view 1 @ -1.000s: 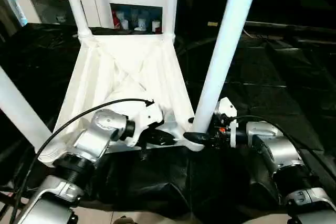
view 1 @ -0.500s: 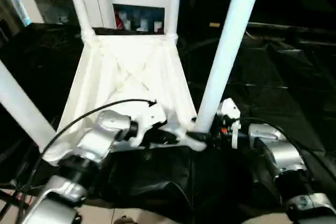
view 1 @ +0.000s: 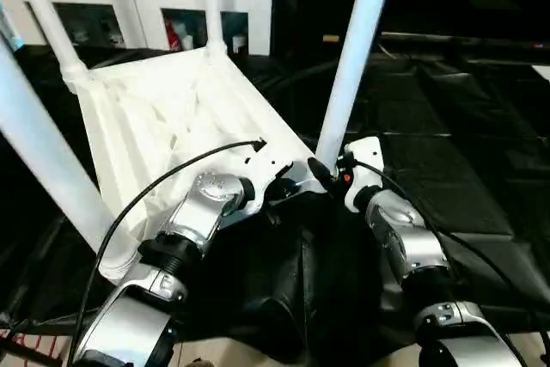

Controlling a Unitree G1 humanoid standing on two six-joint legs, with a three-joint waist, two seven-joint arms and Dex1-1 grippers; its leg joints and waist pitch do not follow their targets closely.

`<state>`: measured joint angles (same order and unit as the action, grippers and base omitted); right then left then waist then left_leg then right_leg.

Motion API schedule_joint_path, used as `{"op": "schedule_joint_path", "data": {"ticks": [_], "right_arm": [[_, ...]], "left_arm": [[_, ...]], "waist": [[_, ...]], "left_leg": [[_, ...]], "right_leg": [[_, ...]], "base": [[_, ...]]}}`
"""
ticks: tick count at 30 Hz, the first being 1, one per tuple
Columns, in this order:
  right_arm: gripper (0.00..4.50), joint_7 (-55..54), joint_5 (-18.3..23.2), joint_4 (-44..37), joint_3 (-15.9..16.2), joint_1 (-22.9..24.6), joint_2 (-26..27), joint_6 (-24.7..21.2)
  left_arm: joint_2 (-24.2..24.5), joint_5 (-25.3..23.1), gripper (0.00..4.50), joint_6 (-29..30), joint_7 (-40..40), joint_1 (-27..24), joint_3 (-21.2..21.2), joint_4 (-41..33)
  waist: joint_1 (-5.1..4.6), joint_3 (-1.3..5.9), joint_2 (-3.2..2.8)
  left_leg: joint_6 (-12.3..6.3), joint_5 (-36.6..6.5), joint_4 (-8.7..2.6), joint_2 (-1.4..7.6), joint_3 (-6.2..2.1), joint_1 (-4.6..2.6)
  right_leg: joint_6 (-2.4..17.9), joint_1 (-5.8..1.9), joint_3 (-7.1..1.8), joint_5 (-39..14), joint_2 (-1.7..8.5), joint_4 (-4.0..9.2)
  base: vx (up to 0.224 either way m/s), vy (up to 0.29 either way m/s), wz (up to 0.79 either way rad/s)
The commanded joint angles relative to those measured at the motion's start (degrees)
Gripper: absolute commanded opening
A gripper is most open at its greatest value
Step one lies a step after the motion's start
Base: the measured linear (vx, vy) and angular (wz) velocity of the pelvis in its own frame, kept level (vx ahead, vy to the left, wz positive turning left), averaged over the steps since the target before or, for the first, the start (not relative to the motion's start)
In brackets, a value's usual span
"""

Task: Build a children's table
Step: Rotate leg to tighten

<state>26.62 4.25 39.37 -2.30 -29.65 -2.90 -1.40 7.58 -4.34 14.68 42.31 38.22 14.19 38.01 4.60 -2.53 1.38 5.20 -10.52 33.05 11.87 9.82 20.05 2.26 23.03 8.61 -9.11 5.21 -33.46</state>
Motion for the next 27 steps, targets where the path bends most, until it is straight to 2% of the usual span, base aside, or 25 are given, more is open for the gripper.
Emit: {"op": "schedule_joint_path", "data": {"ticks": [1, 2, 3, 4, 5, 7, 8, 9, 11, 12, 14, 15, 17, 19, 20, 21, 23, 24, 25, 26, 27], "right_arm": [[2.86, 7.7, 0.5, 0.5, 5.4, 2.3, 1.9, -1.3], [2.86, 7.9, 0.4, 0.4, 5.5, 2.4, 1.6, -1.2], [3.07, 9.3, 0.5, -0.5, 5.6, 2.6, 0.4, -1.1], [3.23, 9.4, 0.5, -0.5, 5.6, 2.7, 0.4, -1.1], [3.23, 11.3, 1.2, -1.7, 5.1, 3.0, -1.2, -1.4], [3.23, 16.1, 2.7, -4.4, 4.0, 4.0, -5.5, -1.6], [3.23, 16.1, 2.7, -4.4, 4.0, 4.0, -5.5, -1.6], [3.23, 19.5, 3.6, -5.9, 3.2, 4.8, -8.9, -1.5], [3.23, 22.9, 5.2, -7.5, 1.9, 5.6, -12.2, -2.8], [3.32, 26.3, 6.6, -9.2, 0.9, 6.5, -15.3, -4.2], [3.32, 28.9, 7.4, -10.9, 0.4, 7.3, -17.9, -5.3], [3.33, 30.2, 7.8, -11.8, 0.3, 7.8, -18.9, -6.0], [3.33, 30.9, 8.1, -12.4, 0.3, 8.1, -19.5, -6.4], [3.33, 34.1, 9.5, -16.1, 0.9, 10.0, -21.8, -9.0], [3.33, 34.1, 9.5, -16.1, 0.9, 10.0, -21.8, -9.0], [3.33, 35.4, 10.8, -18.7, 1.5, 11.3, -22.5, -10.5], [3.33, 35.6, 11.6, -20.6, 2.2, 12.2, -21.9, -11.7], [3.33, 35.9, 12.2, -22.4, 3.5, 12.9, -20.9, -13.1], [3.33, 36.0, 12.5, -23.1, 3.9, 13.1, -20.7, -13.6], [3.33, 36.1, 12.6, -23.4, 4.1, 13.3, -20.5, -13.9], [3.33, 36.0, 12.6, -23.8, 4.5, 13.4, -20.0, -14.1]], "left_arm": [[-0.8, 0.7, 0.00, -4.1, -0.5, 1.6, -0.4, -2.7], [-0.8, 0.7, 0.00, -4.2, -0.4, 1.5, -0.3, -2.7], [-0.7, 0.7, 0.00, -4.6, 0.2, 1.2, -0.1, -3.0], [-0.7, 0.7, 0.00, -4.7, 0.2, 1.2, 0.0, -3.0], [-0.6, 0.6, 0.00, -5.2, 0.6, 0.8, 0.2, -3.4], [-0.2, 0.5, 0.00, -6.5, 1.6, 0.0, 0.9, -4.6], [-0.2, 0.5, 0.00, -6.5, 1.6, 0.0, 0.9, -4.6], [0.0, 0.8, 0.00, -6.7, 2.2, -0.7, 1.1, -5.8], [0.1, 2.0, 0.00, -5.9, 3.8, -1.7, 1.1, -8.0], [0.6, 3.4, 0.27, -4.3, 5.7, -3.2, 1.0, -10.8], [1.2, 4.6, 0.27, -2.2, 7.2, -4.8, 1.0, -13.6], [1.4, 4.7, 0.61, -1.5, 7.2, -5.6, 1.0, -14.8], [1.6, 4.7, 0.65, -1.1, 7.0, -6.0, 1.0, -15.5], [3.5, 5.1, 0.70, 1.5, 7.6, -9.3, 1.1, -21.0], [3.5, 5.1, 0.85, 1.5, 7.6, -9.3, 1.1, -21.0], [5.0, 6.0, 1.01, 4.7, 8.5, -12.1, 0.6, -26.4], [6.4, 7.0, 1.13, 8.2, 9.0, -14.6, 0.0, -31.9], [8.5, 9.2, 1.19, 12.6, 9.7, -17.8, -0.7, -38.9], [9.2, 9.9, 1.41, 14.1, 9.8, -18.9, -0.9, -41.2], [9.5, 10.3, 1.41, 14.8, 9.9, -19.6, -1.0, -42.5], [10.5, 10.9, 1.55, 16.1, 10.1, -20.9, -1.1, -44.7]], "waist": [[0.41, 3.67, 0.13], [0.44, 3.64, 0.27], [0.50, 3.61, 0.21], [0.53, 3.60, 0.42], [0.68, 3.57, 0.28], [0.92, 3.54, 0.50], [1.15, 3.63, 0.53], [1.23, 3.61, 0.48], [1.59, 3.72, 0.72], [1.67, 3.70, 0.66], [2.06, 3.90, 0.81], [2.14, 3.86, 0.75], [2.09, 3.81, 0.74], [1.81, 3.53, 1.03], [1.83, 3.55, 1.03], [1.73, 3.47, 1.27], [1.42, 3.38, 1.45], [1.16, 3.33, 1.53], [0.80, 3.08, 1.40], [0.80, 3.09, 1.17], [0.62, 2.93, 1.69]], "left_leg": [[-4.11, -9.5, -3.39, 1.53, -0.29, 0.29], [-4.19, -9.7, -3.41, 1.57, -0.28, 0.23], [-4.30, -10.0, -3.42, 1.58, -0.28, 0.17], [-4.31, -10.0, -3.40, 1.59, -0.24, 0.15], [-4.31, -10.2, -3.39, 1.59, -0.21, 0.09], [-4.59, -10.2, -3.37, 1.65, -0.20, 0.11], [-5.02, -9.9, -3.28, 1.65, -0.17, 0.15], [-5.25, -9.5, -3.30, 1.76, -0.17, 0.17], [-5.87, -8.4, -3.09, 1.68, -0.08, 0.32], [-6.05, -8.1, -3.10, 1.70, -0.11, 0.33], [-6.78, -6.4, -2.88, 1.89, -0.11, 0.48], [-6.96, -6.2, -2.87, 1.95, -0.09, 0.51], [-6.99, -6.6, -2.87, 1.84, 0.03, 0.42], [-6.54, -8.3, -3.02, 1.87, -0.15, 0.55], [-6.38, -8.6, -3.06, 2.04, -0.15, 0.40], [-5.97, -8.6, -3.11, 2.02, -0.19, 0.47], [-5.65, -9.0, -3.18, 2.04, -0.16, 0.40], [-5.39, -9.4, -3.20, 2.04, -0.19, 0.43], [-5.37, -9.9, -3.27, 1.88, -0.17, 0.57], [-4.95, -10.6, -3.27, 1.98, -0.20, 0.19], [-4.62, -11.4, -3.33, 1.99, -0.25, 0.18]], "right_leg": [[6.3, -3.57, -3.78, -17.7, 4.15, 4.43], [6.2, -3.57, -3.77, -18.1, 4.15, 4.49], [6.2, -3.55, -3.78, -18.6, 4.14, 4.52], [6.1, -3.55, -3.80, -18.8, 4.13, 4.56], [6.1, -3.50, -3.82, -19.4, 4.20, 4.59], [5.7, -3.56, -3.86, -19.6, 4.20, 4.68], [5.5, -3.71, -3.87, -19.2, 4.21, 4.58], [5.9, -3.59, -3.89, -18.4, 4.18, 4.47], [6.3, -3.83, -3.89, -16.5, 4.09, 4.18], [6.4, -3.83, -3.85, -16.3, 4.07, 4.14], [7.7, -4.06, -3.94, -13.4, 4.22, 3.64], [8.6, -3.94, -3.94, -12.8, 4.21, 3.52], [8.6, -3.78, -3.88, -13.4, 4.06, 3.79], [7.3, -3.90, -3.67, -16.5, 4.04, 4.03], [7.1, -3.89, -3.72, -17.1, 4.12, 4.11], [6.6, -3.94, -3.78, -18.6, 4.16, 4.06], [6.1, -3.73, -3.76, -19.8, 4.12, 4.16], [5.8, -3.65, -3.68, -21.2, 4.14, 4.24], [5.4, -3.41, -3.61, -22.7, 3.91, 4.72], [5.3, -3.21, -3.57, -23.6, 3.93, 4.80], [5.0, -3.09, -3.50, -25.0, 3.85, 4.96]], "base": [[0.000, 0.000, 0.00], [0.000, 0.000, 0.00], [0.000, 0.000, 0.00], [0.000, 0.000, 0.00], [0.000, 0.000, 0.00], [0.000, 0.000, 0.00], [0.000, 0.000, 0.00], [0.000, 0.000, 0.00], [0.000, 0.000, 0.00], [0.000, 0.000, 0.00], [0.000, 0.000, 0.00], [0.000, 0.000, 0.00], [0.000, 0.000, 0.00], [0.000, 0.000, 0.00], [0.000, 0.000, 0.00], [0.000, 0.000, 0.00], [0.000, 0.000, 0.00], [0.000, 0.000, 0.00], [0.000, 0.000, 0.00], [0.000, 0.000, 0.00], [0.000, 0.000, 0.00]]}}
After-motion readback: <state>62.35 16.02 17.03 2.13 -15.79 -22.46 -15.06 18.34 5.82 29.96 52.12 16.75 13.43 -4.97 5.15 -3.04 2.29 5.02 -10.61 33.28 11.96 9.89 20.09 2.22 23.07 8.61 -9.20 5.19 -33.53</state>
